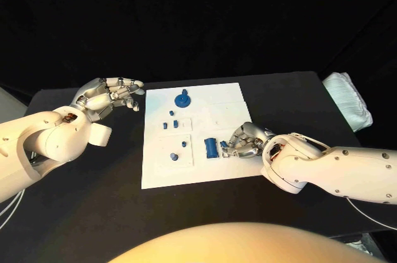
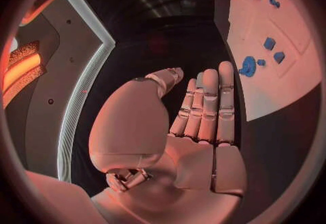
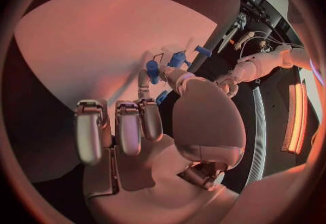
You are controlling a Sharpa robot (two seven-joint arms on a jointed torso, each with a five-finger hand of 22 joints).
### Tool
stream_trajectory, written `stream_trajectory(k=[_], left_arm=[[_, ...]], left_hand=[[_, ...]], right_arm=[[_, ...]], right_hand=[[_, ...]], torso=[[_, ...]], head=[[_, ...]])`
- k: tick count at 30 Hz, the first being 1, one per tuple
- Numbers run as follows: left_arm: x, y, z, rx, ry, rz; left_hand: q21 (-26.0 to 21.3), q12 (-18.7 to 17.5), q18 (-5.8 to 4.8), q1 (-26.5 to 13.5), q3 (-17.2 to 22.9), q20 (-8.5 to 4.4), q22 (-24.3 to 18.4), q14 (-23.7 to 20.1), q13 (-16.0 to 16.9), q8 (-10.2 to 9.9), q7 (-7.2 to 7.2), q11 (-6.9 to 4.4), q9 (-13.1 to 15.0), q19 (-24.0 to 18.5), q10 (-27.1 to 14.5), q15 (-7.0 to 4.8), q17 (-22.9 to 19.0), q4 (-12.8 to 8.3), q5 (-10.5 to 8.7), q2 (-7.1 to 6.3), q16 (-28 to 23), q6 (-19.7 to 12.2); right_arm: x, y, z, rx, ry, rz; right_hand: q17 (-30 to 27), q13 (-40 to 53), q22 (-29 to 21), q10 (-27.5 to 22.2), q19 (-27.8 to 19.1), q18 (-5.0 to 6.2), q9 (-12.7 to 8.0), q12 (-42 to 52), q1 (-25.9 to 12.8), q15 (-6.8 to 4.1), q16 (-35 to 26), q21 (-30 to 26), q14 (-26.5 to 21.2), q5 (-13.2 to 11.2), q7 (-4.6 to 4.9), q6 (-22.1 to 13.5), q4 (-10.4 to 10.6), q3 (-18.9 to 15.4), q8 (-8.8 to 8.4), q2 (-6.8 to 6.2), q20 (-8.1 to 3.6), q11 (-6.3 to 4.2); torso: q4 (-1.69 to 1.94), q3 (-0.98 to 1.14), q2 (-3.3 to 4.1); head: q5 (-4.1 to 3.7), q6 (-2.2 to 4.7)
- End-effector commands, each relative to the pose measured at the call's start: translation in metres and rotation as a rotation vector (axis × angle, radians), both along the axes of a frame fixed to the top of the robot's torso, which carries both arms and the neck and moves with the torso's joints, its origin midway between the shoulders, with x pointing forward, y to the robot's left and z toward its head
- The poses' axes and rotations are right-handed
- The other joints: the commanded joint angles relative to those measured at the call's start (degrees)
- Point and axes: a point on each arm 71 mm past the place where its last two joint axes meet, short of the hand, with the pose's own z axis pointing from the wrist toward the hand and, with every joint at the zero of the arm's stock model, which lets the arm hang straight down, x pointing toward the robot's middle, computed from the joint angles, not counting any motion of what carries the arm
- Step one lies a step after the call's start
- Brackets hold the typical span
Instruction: Assemble the parts on the task board
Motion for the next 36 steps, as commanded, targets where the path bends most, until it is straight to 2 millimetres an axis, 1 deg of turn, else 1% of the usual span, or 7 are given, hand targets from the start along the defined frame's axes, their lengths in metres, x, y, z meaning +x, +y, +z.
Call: stream_trajectory(k=[1,7,17,24,27,30,36], left_arm=[[-0.0007,-0.0025,0.0008,-0.011,0.001,-0.017],[-0.0004,-0.0022,0.0006,-0.01,0.001,-0.016],[-0.0002,-0.0017,0.0005,-0.009,0.002,-0.014],[-0.0001,-0.0017,0.0004,-0.009,0.002,-0.014],[0.0,-0.0016,0.0004,-0.008,0.002,-0.014],[0.0001,-0.0014,0.0003,-0.008,0.003,-0.013],[0.0003,-0.0008,0.0002,-0.007,0.003,-0.011]], left_hand=[[-0.2,0.3,0.34,-0.2,0.0,0.1,0.0,-0.5,0.0,0.2,0.66,-0.06,-0.1,0.3,-0.2,0.01,-0.1,0.3,0.1,0.12,0.2,-0.3],[-0.2,0.3,0.33,-0.2,0.0,0.11,0.0,-0.5,-0.1,0.3,0.66,-0.05,-0.1,0.3,-0.3,0.02,-0.1,0.3,0.09,0.08,0.2,-0.4],[-0.2,0.4,0.33,-0.3,0.0,0.12,0.0,-0.5,-0.1,0.3,0.67,-0.04,-0.1,0.3,-0.3,0.03,-0.1,0.4,0.07,0.06,0.2,-0.4],[-0.2,0.4,0.33,-0.3,0.0,0.12,0.0,-0.5,-0.1,0.3,0.67,-0.04,-0.1,0.3,-0.3,0.03,-0.1,0.4,0.07,0.06,0.2,-0.4],[-0.2,0.4,0.33,-0.3,0.0,0.12,0.0,-0.5,-0.1,0.3,0.67,-0.04,-0.1,0.3,-0.3,0.03,-0.1,0.4,0.07,0.06,0.2,-0.4],[-0.2,0.4,0.33,-0.3,0.0,0.12,0.0,-0.5,-0.1,0.3,0.67,-0.04,-0.1,0.3,-0.3,0.03,-0.1,0.4,0.07,0.06,0.2,-0.4],[-0.2,0.4,0.33,-0.3,0.0,0.12,0.0,-0.5,-0.1,0.3,0.67,-0.04,-0.1,0.3,-0.3,0.03,-0.1,0.4,0.07,0.06,0.2,-0.4]], right_arm=[[-0.0007,0.0001,-0.001,0.002,0.005,-0.01],[-0.0019,0.0034,-0.0007,0.004,0.01,0.004],[-0.0033,0.0054,-0.0006,0.001,0.019,0.013],[-0.0032,0.0058,0.0003,0.004,0.007,0.015],[-0.0027,0.0055,0.0005,0.004,0.002,0.015],[-0.0021,0.0048,0.0004,0.003,-0.001,0.018],[-0.0021,0.0027,0.0004,-0.001,0.001,0.034]], right_hand=[[11.4,11.6,14.2,4.0,5.2,-1.04,0.0,0.4,-0.8,-0.3,0.3,0.0,5.2,-0.4,-1.01,1.5,0.2,-0.6,-0.23,-0.03,-0.22,-0.45],[11.5,11.7,14.2,4.1,5.3,-1.06,-0.2,0.5,-2.0,-0.31,0.3,0.2,5.2,-0.6,-1.02,1.7,1.1,-1.9,-0.31,-0.53,-0.24,-0.46],[11.3,11.6,14.1,4.0,5.2,-1.0,-0.4,0.2,-3.6,-0.27,0.2,-0.2,5.2,-1.0,-0.94,1.9,2.5,-3.3,-0.57,-0.63,-0.23,-0.39],[11.2,11.6,14.1,4.0,5.1,-0.94,-0.7,0.0,-5.3,-0.16,0.1,-0.5,5.2,-3.6,-0.81,2.0,4.7,-5.5,-0.87,-0.65,-0.15,-0.27],[11.2,11.6,14.1,4.0,5.1,-0.94,-0.7,0.0,-5.5,-0.15,0.1,-0.5,5.2,-3.8,-0.8,2.0,5.1,-5.9,-0.91,-0.66,-0.14,-0.25],[11.1,11.6,14.1,3.9,5.1,-0.93,-0.8,-0.1,-5.6,-0.16,0.1,-0.6,5.1,-1.1,-0.83,2.0,5.8,-7.1,-0.98,-0.79,-0.16,-0.25],[11.1,11.5,14.0,3.8,5.1,-0.91,-0.8,-0.5,-4.9,-0.15,0.1,-0.7,5.1,-2.9,-0.81,1.9,6.1,-8.3,-1.12,-0.56,-0.15,-0.25]], torso=[[-0.05,0.0,-0.04],[-0.04,0.0,-0.12],[-0.04,-0.01,-0.06],[-0.02,0.0,-0.01],[-0.04,0.01,-0.05],[-0.06,0.03,-0.05],[-0.02,0.03,-0.09]], head=[[0.02,0.0],[0.05,0.0],[0.06,0.0],[0.0,0.0],[0.0,0.0],[-0.01,0.0],[0.12,0.0]])
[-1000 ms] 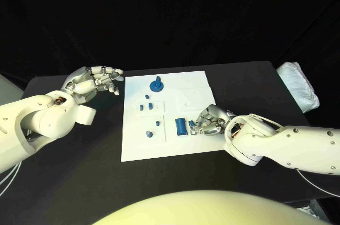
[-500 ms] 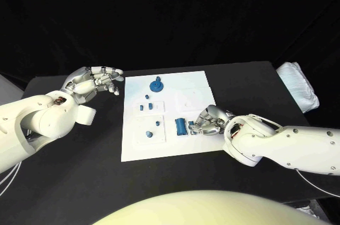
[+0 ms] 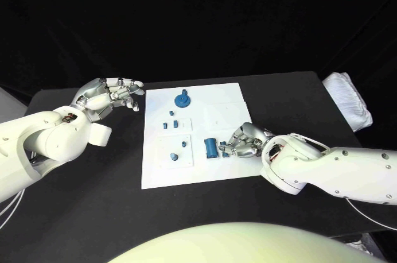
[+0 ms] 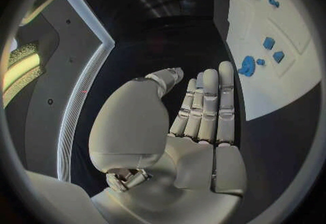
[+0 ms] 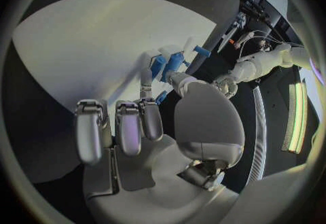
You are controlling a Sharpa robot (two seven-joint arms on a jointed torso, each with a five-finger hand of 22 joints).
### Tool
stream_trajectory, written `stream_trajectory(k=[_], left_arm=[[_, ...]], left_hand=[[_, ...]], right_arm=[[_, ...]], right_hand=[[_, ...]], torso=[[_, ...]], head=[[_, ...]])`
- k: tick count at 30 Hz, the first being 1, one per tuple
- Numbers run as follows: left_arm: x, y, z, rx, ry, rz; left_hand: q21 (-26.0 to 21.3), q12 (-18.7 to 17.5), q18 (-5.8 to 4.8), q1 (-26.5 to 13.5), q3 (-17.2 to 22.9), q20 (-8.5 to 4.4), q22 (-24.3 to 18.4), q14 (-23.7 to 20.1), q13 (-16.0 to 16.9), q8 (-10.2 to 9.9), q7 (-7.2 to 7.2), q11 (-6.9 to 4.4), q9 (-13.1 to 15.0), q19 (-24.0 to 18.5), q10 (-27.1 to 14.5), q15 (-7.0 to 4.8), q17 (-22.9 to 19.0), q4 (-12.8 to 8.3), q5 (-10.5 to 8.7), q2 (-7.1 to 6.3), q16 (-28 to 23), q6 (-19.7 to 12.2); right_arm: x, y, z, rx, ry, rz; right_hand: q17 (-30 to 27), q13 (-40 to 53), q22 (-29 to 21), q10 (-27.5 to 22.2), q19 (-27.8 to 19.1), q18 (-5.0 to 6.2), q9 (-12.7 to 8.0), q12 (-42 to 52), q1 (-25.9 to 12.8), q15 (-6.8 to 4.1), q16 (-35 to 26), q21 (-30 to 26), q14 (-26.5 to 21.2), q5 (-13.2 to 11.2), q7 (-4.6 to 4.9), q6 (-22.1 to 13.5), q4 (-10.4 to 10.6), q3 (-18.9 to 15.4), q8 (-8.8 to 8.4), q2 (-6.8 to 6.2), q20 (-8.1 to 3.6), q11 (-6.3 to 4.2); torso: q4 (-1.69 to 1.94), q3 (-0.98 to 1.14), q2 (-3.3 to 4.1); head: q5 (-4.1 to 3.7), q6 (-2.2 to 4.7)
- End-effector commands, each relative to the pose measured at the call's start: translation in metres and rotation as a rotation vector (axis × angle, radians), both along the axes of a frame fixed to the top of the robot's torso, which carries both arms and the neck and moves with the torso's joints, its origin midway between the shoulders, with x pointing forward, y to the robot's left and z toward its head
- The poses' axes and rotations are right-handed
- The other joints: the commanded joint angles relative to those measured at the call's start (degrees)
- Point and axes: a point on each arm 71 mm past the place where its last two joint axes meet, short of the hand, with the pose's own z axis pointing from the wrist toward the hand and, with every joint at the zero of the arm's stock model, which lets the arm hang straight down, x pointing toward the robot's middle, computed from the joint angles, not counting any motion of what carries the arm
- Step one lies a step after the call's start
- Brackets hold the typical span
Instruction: Assemble the parts on the task board
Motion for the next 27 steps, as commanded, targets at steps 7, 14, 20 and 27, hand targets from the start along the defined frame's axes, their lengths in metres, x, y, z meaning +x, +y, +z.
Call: stream_trajectory(k=[7,14,20,27], left_arm=[[0.0,-0.001,0.001,-0.009,0.0,-0.012],[0.0,0.001,0.0,-0.007,0.002,-0.009],[0.0,0.001,0.0,-0.006,0.003,-0.008],[0.0,0.003,0.0,-0.004,0.005,-0.005]], left_hand=[[-0.3,0.4,0.33,-0.4,0.0,0.14,-0.1,-0.5,-0.1,0.3,0.69,-0.02,-0.1,0.2,-0.4,0.05,-0.1,0.5,0.06,0.03,0.2,-0.5],[-0.3,0.4,0.33,-0.4,0.0,0.14,-0.1,-0.5,-0.1,0.3,0.69,-0.02,-0.1,0.2,-0.4,0.05,-0.1,0.5,0.06,0.03,0.2,-0.5],[-0.3,0.4,0.33,-0.4,0.0,0.14,-0.1,-0.5,-0.1,0.3,0.69,-0.02,-0.1,0.2,-0.4,0.05,-0.1,0.5,0.06,0.03,0.2,-0.5],[-0.3,0.4,0.33,-0.4,0.0,0.14,-0.1,-0.5,-0.1,0.3,0.69,-0.02,-0.1,0.2,-0.4,0.05,-0.1,0.5,0.06,0.03,0.2,-0.5]], right_arm=[[-0.001,-0.003,0.0,-0.004,0.001,0.06],[-0.004,-0.005,0.0,0.022,0.019,0.107],[-0.006,-0.007,0.001,0.03,0.025,0.125],[-0.007,-0.01,0.001,0.033,0.026,0.125]], right_hand=[[11.0,11.4,14.0,3.7,5.0,-0.88,-0.1,-0.7,1.8,-0.11,0.0,-0.5,5.1,-1.6,0.44,-0.2,-0.6,-1.2,-0.45,-0.07,-0.12,-0.19],[11.1,11.3,14.0,3.7,5.0,-0.89,-0.2,-0.9,4.1,-0.04,0.1,-0.5,5.1,-3.9,0.5,-0.4,-1.4,-2.0,-0.62,-0.07,-0.05,-0.12],[11.1,11.3,14.0,3.7,5.0,-0.88,-0.3,-0.9,4.3,-0.02,0.1,-0.5,5.1,-4.5,0.56,-0.4,-1.4,-2.5,-0.67,-0.32,-0.03,-0.08],[11.1,11.3,14.0,3.7,5.0,-0.89,-0.3,-0.9,4.2,-0.01,0.1,-0.5,5.1,-4.6,0.57,-0.4,-1.3,-2.5,-0.67,-0.34,-0.03,-0.07]], torso=[[0.01,0.01,0.0],[-0.01,0.02,-0.02],[0.04,0.0,-0.05],[-0.13,0.0,0.04]], head=[[0.12,0.01],[0.13,0.01],[0.22,0.01],[0.5,0.01]])
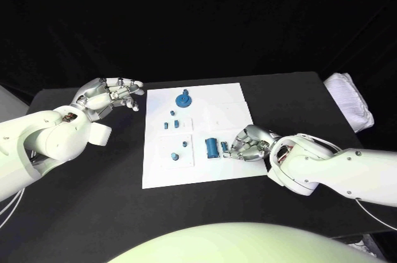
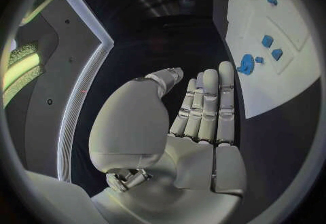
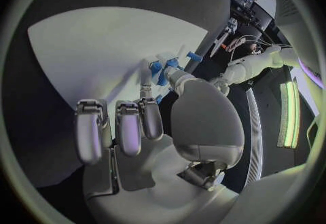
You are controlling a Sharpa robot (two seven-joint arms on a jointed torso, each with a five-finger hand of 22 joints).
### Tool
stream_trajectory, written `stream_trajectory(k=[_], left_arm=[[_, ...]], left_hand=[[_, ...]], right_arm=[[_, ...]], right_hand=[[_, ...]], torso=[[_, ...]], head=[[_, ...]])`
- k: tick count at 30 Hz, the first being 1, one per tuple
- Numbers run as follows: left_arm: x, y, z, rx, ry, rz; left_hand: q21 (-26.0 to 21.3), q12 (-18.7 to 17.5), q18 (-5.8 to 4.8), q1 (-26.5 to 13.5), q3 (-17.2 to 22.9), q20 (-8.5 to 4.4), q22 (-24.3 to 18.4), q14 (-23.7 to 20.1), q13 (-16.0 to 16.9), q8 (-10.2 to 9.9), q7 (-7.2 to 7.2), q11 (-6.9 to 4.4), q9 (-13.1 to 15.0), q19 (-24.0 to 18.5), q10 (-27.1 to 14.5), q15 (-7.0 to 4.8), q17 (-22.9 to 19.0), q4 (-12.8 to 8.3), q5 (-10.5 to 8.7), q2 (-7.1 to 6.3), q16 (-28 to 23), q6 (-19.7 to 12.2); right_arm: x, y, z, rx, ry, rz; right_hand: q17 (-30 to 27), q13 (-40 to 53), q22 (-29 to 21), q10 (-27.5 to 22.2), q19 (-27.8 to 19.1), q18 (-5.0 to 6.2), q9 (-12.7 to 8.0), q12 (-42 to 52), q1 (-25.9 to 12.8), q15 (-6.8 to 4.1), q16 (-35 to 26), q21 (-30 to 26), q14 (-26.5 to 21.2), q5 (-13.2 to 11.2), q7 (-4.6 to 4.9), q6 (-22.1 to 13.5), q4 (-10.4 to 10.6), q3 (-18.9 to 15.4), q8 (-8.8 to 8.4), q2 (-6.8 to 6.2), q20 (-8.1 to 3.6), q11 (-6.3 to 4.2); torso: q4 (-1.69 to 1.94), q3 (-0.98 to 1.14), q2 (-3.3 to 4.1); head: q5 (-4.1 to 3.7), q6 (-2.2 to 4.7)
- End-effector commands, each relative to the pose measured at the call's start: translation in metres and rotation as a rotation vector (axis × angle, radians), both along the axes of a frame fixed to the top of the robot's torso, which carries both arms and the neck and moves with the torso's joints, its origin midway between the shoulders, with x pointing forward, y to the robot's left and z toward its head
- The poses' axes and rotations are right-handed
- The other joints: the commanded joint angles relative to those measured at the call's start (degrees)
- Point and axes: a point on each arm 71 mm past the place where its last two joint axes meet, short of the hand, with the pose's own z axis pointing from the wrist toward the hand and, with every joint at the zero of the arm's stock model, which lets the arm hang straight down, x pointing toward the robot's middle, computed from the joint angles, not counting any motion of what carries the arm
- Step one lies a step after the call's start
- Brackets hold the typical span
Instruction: Assemble the parts on the task board
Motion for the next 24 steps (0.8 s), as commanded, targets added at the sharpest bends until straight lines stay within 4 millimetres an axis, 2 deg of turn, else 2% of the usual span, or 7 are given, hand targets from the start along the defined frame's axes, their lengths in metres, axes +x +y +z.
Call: stream_trajectory(k=[1,9,14,20,24], left_arm=[[0.0,-0.001,0.001,-0.009,0.001,-0.013],[-0.001,-0.002,0.001,-0.009,0.004,-0.017],[-0.001,-0.002,0.0,-0.009,0.005,-0.019],[-0.001,-0.002,0.0,-0.01,0.006,-0.021],[0.0,-0.002,0.0,-0.01,0.006,-0.021]], left_hand=[[-0.3,0.2,0.33,-0.4,0.1,0.14,-0.1,-0.3,-0.1,0.3,0.69,-0.02,0.0,0.2,-0.4,-0.16,-0.1,0.3,0.06,0.03,0.2,-0.5],[-0.3,0.3,0.34,-0.4,0.2,0.16,-0.1,-0.4,-0.1,0.4,0.68,-0.03,-0.1,0.2,-0.4,-0.15,-0.1,0.4,0.07,0.07,0.2,-0.5],[-0.3,0.3,0.34,-0.4,0.2,0.16,-0.1,-0.4,-0.1,0.4,0.68,-0.03,-0.1,0.2,-0.4,-0.15,-0.1,0.4,0.07,0.07,0.2,-0.5],[-0.3,0.3,0.34,-0.4,0.2,0.16,-0.1,-0.4,-0.1,0.4,0.69,-0.02,-0.1,0.2,-0.5,-0.15,-0.1,0.5,0.07,0.12,0.2,-0.5],[-0.3,0.3,0.34,-0.4,0.2,0.16,-0.1,-0.4,-0.1,0.4,0.68,-0.02,-0.1,0.2,-0.5,-0.15,-0.1,0.5,0.07,0.15,0.2,-0.5]], right_arm=[[-0.001,0.002,-0.001,0.011,0.008,0.039],[0.002,-0.001,-0.003,-0.006,0.015,0.038],[0.004,0.0,-0.005,-0.014,0.014,0.042],[0.009,0.0,-0.009,-0.034,0.001,0.033],[0.012,-0.002,-0.011,-0.04,0.003,0.023]], right_hand=[[11.1,11.3,14.0,3.7,5.0,-0.89,-0.1,-0.2,0.3,-0.01,0.1,-0.2,5.1,-0.4,0.39,-0.2,-0.1,-0.4,-0.23,-0.12,-0.03,-0.07],[11.1,11.4,14.0,3.7,5.1,-0.9,-0.1,-0.1,0.7,0.0,0.1,-0.1,5.2,-0.4,0.33,-0.1,-0.1,-0.4,-0.25,0.22,-0.02,-0.1],[11.2,11.4,14.0,3.7,5.1,-0.9,-0.1,-0.2,1.6,-0.04,0.1,-0.1,5.2,-0.4,0.28,-0.1,-0.4,-0.3,-0.29,0.54,-0.02,-0.14],[11.1,11.4,14.0,3.7,5.1,-0.9,-0.2,-0.2,2.3,-0.06,0.1,-0.1,5.1,-0.8,0.29,-0.1,-0.4,-0.2,-0.34,1.21,-0.04,-0.16],[11.3,11.4,14.0,3.7,5.1,-0.93,-0.2,-0.1,2.2,-0.06,0.2,0.0,5.2,-0.8,0.29,-0.1,-0.4,-0.2,-0.34,1.24,-0.04,-0.15]], torso=[[-0.16,0.0,0.05],[0.14,-0.07,0.05],[0.1,-0.06,0.06],[-0.12,0.04,0.05],[0.12,-0.01,0.0]], head=[[0.11,0.01],[-0.22,0.01],[-0.2,0.01],[-0.02,0.01],[-0.22,0.01]])
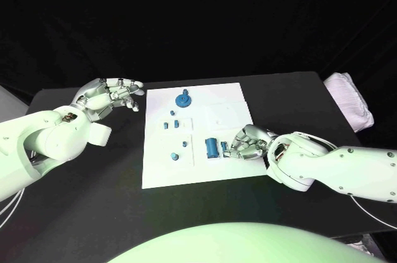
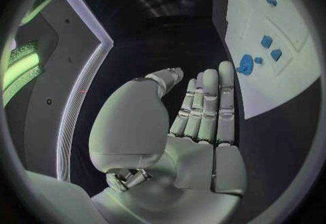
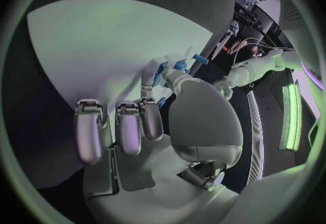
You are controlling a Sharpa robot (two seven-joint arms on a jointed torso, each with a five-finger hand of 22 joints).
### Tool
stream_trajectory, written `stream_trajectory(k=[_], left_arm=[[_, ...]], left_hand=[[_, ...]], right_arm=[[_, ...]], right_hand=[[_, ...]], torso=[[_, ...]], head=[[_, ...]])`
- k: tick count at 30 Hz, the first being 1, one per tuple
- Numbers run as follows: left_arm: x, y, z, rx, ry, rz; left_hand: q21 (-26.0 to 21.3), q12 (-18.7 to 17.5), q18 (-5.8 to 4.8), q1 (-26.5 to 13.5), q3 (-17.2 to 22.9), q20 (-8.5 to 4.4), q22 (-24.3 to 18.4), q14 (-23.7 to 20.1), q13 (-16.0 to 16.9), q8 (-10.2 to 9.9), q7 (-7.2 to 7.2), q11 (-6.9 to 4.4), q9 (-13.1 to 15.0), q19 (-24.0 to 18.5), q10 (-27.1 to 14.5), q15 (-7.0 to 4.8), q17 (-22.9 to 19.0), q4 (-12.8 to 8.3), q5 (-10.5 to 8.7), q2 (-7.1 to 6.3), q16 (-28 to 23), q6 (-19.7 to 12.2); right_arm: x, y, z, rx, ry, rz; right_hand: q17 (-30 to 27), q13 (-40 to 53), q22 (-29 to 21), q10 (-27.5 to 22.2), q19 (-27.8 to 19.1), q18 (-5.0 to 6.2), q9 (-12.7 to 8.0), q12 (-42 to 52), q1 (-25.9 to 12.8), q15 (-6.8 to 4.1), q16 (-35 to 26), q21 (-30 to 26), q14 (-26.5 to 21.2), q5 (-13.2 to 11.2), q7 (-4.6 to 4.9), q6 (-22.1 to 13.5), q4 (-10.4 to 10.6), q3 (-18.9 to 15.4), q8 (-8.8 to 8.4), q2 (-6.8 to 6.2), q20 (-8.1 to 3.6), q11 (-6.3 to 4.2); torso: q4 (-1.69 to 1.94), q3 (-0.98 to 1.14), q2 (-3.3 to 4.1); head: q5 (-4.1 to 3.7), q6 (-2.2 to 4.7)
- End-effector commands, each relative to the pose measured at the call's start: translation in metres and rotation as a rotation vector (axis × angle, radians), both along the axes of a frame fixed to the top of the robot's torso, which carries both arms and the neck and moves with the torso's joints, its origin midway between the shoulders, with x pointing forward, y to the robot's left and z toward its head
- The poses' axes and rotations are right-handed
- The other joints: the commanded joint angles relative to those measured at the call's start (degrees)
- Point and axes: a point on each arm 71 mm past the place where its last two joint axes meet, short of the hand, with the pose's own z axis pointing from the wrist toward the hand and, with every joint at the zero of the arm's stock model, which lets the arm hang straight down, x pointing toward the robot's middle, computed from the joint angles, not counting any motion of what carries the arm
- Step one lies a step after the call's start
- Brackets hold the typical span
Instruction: Assemble the parts on the task board
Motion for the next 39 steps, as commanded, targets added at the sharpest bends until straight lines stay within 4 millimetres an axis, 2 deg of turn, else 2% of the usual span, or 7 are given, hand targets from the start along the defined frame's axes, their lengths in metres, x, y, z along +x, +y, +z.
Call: stream_trajectory(k=[1,15,27,28,35,37,39], left_arm=[[0.0,-0.002,0.001,-0.011,0.001,-0.018],[0.0,-0.002,0.001,-0.011,-0.001,-0.016],[0.008,-0.003,-0.002,-0.032,-0.009,0.005],[0.009,-0.003,-0.002,-0.034,-0.01,0.01],[0.019,-0.006,-0.006,-0.051,-0.018,0.036],[0.022,-0.009,-0.008,-0.057,-0.021,0.039],[0.026,-0.011,-0.011,-0.063,-0.026,0.045]], left_hand=[[-0.3,0.3,0.34,-0.4,0.1,0.16,-0.1,-0.4,-0.1,0.2,0.9,-0.02,-0.1,0.2,-0.5,-0.15,-0.1,0.3,0.07,0.15,0.2,-0.3],[-0.3,0.3,0.34,-0.4,0.1,0.16,-0.1,-0.4,-0.1,0.2,0.9,-0.03,-0.1,0.2,-0.5,-0.15,-0.1,0.3,0.08,0.18,0.2,-0.3],[-0.4,0.4,0.34,-0.4,0.1,0.17,-0.1,-0.4,-0.1,0.3,0.91,0.0,-0.1,0.2,-0.5,-0.13,-0.1,0.4,0.05,0.1,0.2,-0.4],[-0.4,0.4,0.36,-0.5,0.0,0.17,-0.1,-0.5,-0.1,0.3,0.92,0.01,-0.1,0.2,-0.6,-0.11,-0.1,0.4,0.03,-0.03,0.2,-0.5],[-0.5,0.5,0.35,-0.5,-0.1,0.17,-0.2,-0.6,-0.1,0.2,1.1,0.11,-0.2,0.2,-0.7,-0.05,-0.2,0.4,-0.03,-0.31,0.1,-1.0],[-0.7,0.6,0.33,-0.3,-0.1,0.21,-0.3,-0.9,-0.2,0.4,1.19,0.19,-0.3,0.0,-0.8,0.01,-0.3,0.4,-0.03,-0.33,-0.3,-1.2],[-1.2,0.7,0.31,-0.2,0.0,0.31,-0.6,-1.5,-0.3,0.7,1.31,0.29,-0.3,-0.3,-1.0,0.11,-0.7,0.4,-0.06,-0.32,-1.0,-1.6]], right_arm=[[0.001,0.0,-0.001,-0.015,-0.002,0.012],[0.005,-0.002,0.006,0.065,-0.063,0.01],[0.041,-0.016,0.044,0.406,-0.255,0.009],[0.047,-0.019,0.047,0.429,-0.281,0.008],[0.092,-0.041,0.055,0.523,-0.355,-0.058],[0.105,-0.046,0.055,0.549,-0.358,-0.088],[0.119,-0.05,0.052,0.586,-0.352,-0.127]], right_hand=[[11.2,11.4,14.1,3.7,5.1,-0.92,-0.1,-0.1,0.4,-0.06,0.2,0.0,5.2,-0.3,0.3,-0.1,-0.2,-0.1,-0.39,0.16,-0.04,-0.15],[10.6,11.0,13.9,3.4,4.9,-0.78,-0.3,-1.1,-0.2,0.09,-0.1,-0.8,5.0,0.0,0.58,-0.5,0.6,-1.2,-0.69,-0.43,0.04,0.07],[5.8,8.1,10.9,0.2,2.2,1.17,-2.0,-8.5,3.8,2.2,-3.1,-12.2,3.8,4.0,3.56,-7.0,1.0,-3.6,-5.62,0.83,1.89,2.65],[4.6,7.5,10.3,-0.4,1.8,1.52,-2.0,-10.0,5.8,2.22,-3.9,-14.2,3.5,6.8,3.61,-6.9,0.0,-2.7,-5.8,1.16,1.96,2.65],[-10.9,-3.3,1.6,-9.1,-4.0,5.28,-2.0,-31.3,9.7,2.6,-16.5,-39.8,-1.1,4.7,4.17,-7.5,-2.2,0.2,-6.81,0.24,2.44,3.13],[-16.1,-9.1,-2.9,-13.7,-6.6,6.58,-2.0,-41.1,10.9,3.1,-21.8,-50.4,-3.0,3.2,4.88,-8.6,-3.0,0.9,-7.18,-0.77,2.82,3.76],[-32.7,-17.1,-12.7,-21.6,-13.8,8.49,-2.2,-52.2,12.9,4.72,-39.9,-70.7,-12.5,1.2,6.43,-11.1,-3.9,2.9,-7.69,-1.37,4.16,5.11]], torso=[[0.2,-0.04,-0.07],[-0.12,-0.06,-0.22],[-0.39,-0.85,-1.76],[-0.46,-1.03,-2.03],[-0.88,-1.82,-3.67],[-1.0,-2.02,-4.0],[-1.2,-2.13,-4.88]], head=[[-0.19,0.01],[-0.09,0.01],[-0.29,1.73],[-0.45,2.05],[-0.03,3.37],[0.29,4.08],[0.76,4.68]])
